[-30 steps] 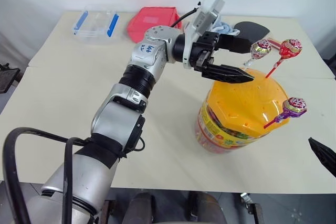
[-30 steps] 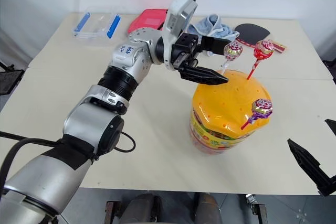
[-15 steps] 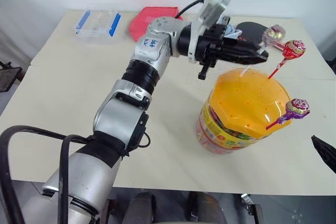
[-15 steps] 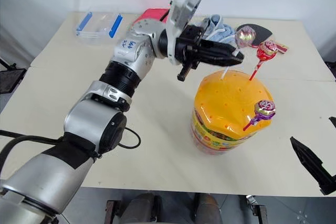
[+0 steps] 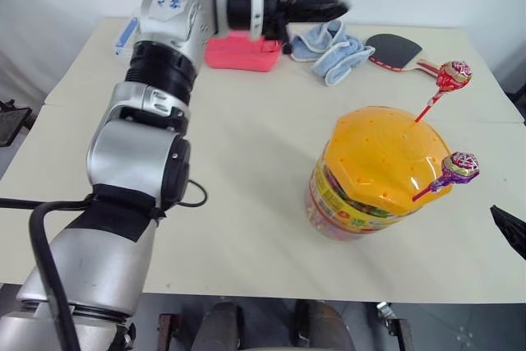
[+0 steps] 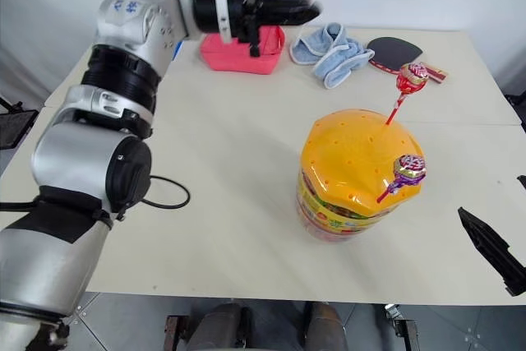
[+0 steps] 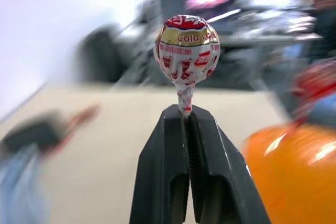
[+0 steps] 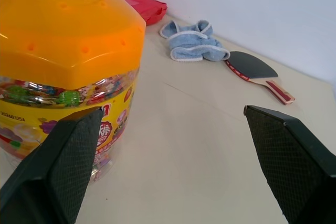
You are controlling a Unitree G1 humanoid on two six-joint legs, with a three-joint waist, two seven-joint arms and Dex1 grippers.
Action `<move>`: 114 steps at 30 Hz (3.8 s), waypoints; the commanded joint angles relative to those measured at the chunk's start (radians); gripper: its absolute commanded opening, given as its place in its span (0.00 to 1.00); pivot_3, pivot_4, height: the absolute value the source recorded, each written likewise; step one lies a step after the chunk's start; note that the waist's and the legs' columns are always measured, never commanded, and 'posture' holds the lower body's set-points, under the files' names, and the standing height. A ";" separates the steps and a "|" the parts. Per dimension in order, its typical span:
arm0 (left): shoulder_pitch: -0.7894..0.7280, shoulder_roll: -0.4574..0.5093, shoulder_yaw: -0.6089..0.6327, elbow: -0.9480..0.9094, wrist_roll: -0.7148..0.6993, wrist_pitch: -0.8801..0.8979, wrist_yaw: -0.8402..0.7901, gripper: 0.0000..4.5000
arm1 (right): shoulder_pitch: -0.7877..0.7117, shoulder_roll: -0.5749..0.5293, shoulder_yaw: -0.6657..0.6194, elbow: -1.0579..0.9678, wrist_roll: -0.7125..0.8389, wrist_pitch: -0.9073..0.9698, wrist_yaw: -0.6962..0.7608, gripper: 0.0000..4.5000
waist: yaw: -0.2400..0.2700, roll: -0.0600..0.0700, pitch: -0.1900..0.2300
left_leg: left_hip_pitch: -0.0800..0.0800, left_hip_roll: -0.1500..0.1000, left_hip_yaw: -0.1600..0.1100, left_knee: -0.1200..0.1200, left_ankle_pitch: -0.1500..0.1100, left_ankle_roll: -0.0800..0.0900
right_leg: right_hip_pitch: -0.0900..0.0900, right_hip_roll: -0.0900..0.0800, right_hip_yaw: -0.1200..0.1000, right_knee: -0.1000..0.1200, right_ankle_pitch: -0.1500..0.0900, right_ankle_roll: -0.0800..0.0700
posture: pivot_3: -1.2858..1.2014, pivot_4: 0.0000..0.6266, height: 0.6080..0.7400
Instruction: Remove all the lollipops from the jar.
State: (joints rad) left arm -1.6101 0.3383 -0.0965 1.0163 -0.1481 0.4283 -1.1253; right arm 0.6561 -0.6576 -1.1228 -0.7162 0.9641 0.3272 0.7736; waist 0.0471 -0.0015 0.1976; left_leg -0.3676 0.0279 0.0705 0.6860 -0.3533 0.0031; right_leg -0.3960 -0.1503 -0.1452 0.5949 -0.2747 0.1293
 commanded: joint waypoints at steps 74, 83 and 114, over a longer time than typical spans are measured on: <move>0.646 0.344 -0.019 -0.693 -0.547 -0.072 -0.489 1.00 | -0.491 -0.445 0.262 -0.112 0.332 0.315 -0.183 0.44 | -0.021 -0.011 0.001 | -0.002 0.002 0.017 0.017 -0.002 0.003 | -0.015 0.000 0.023 0.022 0.003 -0.001 | 0.52 0.24 1.00; 0.638 0.349 -0.029 -0.653 -0.547 -0.099 -0.489 1.00 | -0.573 -0.545 0.147 -0.042 0.410 0.403 -0.164 0.00 | -0.021 -0.011 0.001 | -0.002 0.002 0.017 0.017 -0.002 0.003 | -0.015 0.000 0.023 0.020 0.004 -0.001 | 0.52 0.24 1.00; 0.634 0.323 0.037 -0.659 -0.539 -0.083 -0.477 1.00 | -0.614 -0.462 0.525 0.649 -0.218 0.651 -0.304 0.00 | -0.027 -0.011 0.000 | -0.003 0.002 0.022 0.015 -0.003 0.005 | -0.017 0.001 0.027 0.016 0.006 0.001 | 0.52 0.24 1.00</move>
State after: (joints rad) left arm -0.9658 0.6553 -0.0845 0.3925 -0.6837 0.3469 -1.5023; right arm 0.0545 -1.1238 -0.6455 -0.1238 0.7994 0.9805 0.4863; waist 0.0204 -0.0122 0.1975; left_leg -0.3705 0.0298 0.0929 0.7015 -0.3563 0.0079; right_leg -0.4127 -0.1492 -0.1185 0.6104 -0.2687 0.1305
